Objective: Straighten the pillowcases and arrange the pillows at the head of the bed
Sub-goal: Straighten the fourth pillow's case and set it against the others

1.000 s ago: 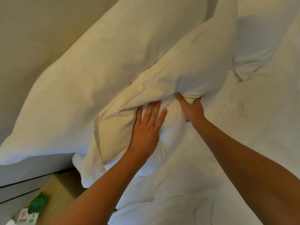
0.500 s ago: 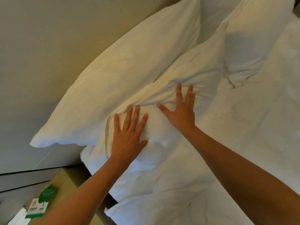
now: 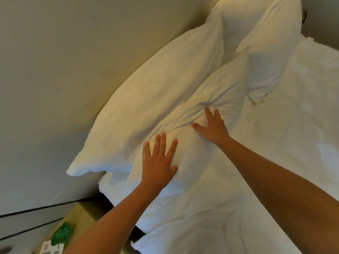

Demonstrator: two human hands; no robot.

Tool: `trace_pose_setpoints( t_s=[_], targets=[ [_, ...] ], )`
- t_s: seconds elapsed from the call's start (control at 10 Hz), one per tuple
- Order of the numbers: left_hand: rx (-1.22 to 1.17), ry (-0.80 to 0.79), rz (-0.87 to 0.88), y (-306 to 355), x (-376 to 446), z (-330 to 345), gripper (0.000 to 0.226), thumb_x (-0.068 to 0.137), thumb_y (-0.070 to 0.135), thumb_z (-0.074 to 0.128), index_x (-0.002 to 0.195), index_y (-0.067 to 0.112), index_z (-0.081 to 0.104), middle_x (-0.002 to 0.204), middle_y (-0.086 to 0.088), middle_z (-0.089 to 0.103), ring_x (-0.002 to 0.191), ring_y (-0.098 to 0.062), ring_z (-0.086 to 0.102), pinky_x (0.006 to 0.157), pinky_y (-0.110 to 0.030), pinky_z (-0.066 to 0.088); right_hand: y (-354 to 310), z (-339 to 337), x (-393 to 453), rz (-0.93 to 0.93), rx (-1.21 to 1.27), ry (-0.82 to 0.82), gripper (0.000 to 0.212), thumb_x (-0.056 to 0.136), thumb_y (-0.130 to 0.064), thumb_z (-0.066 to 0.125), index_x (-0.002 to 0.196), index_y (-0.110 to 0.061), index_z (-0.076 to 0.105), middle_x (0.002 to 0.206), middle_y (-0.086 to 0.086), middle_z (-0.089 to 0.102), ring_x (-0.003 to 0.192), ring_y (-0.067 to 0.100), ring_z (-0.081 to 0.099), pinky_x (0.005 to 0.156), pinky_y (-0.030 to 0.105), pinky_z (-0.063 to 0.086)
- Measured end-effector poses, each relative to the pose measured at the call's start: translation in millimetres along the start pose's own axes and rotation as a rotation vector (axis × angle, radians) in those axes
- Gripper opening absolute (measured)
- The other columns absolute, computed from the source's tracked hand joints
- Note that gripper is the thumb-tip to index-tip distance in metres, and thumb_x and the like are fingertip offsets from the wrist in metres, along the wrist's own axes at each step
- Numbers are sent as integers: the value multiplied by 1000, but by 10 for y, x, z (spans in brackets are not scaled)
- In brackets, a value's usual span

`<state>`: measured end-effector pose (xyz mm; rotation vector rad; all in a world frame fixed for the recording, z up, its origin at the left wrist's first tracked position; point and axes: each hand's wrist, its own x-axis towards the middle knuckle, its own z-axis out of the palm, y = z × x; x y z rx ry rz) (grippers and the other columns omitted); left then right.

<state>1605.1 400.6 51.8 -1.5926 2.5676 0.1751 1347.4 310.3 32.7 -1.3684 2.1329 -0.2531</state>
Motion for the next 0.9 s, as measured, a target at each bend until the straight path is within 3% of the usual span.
trace_pose_setpoints(
  t_s=[0.2, 0.4, 0.5, 0.6, 0.7, 0.8, 0.9],
  targets=[
    [-94, -97, 49, 20, -176, -153, 92, 98, 55, 50, 163, 28, -9, 170, -14, -18, 158, -35, -13, 125, -59, 7, 43, -71, -526, 13, 58, 2, 82, 96, -57, 62, 163, -25, 28, 162, 13, 39, 145, 36, 44, 116, 47, 40],
    [-133, -144, 79, -9, -434, -298, 84, 102, 52, 45, 164, 22, -2, 171, -14, -11, 158, -34, -6, 127, -56, 10, 170, -371, -1450, 26, 102, -88, 79, 97, -55, 64, 162, -25, 29, 159, 12, 47, 144, 32, 47, 113, 45, 40],
    [-156, -163, 85, 19, -613, -364, 80, 103, 53, 41, 164, 20, 2, 171, -15, -8, 158, -35, -4, 128, -54, 10, 184, -675, -1987, 40, 184, -57, 70, 98, -53, 64, 157, -28, 38, 151, 11, 55, 138, 28, 53, 107, 41, 45],
    [-185, -176, 73, 69, -785, -401, 74, 104, 53, 39, 164, 21, 9, 172, -14, -6, 159, -34, -3, 128, -51, 8, 137, -1112, -2564, 6, 296, 55, 52, 99, -51, 63, 145, -31, 53, 138, 0, 65, 125, 16, 61, 94, 30, 47],
    [-194, -166, 54, 190, -988, -398, 71, 103, 54, 40, 163, 21, 18, 172, -15, 0, 159, -34, -2, 127, -51, 7, 71, -1658, -3204, -64, 437, 213, 32, 97, -51, 65, 126, -38, 68, 118, -17, 72, 115, 8, 67, 90, 24, 51],
    [-163, -148, 42, 316, -1193, -377, 69, 103, 55, 39, 161, 22, 23, 172, -14, 4, 159, -32, -1, 127, -51, 6, -7, -2140, -3884, -189, 652, 366, 36, 93, -58, 67, 118, -33, 75, 114, -6, 79, 109, 15, 75, 93, 39, 61],
    [-184, -186, 29, 475, -1478, -296, 66, 102, 55, 38, 159, 23, 27, 171, -13, 7, 159, -30, 3, 128, -48, 9, 48, -2628, -4437, -333, 764, 472, 50, 95, -60, 64, 124, -20, 73, 116, 8, 78, 107, 27, 76, 88, 36, 62]
  ],
)
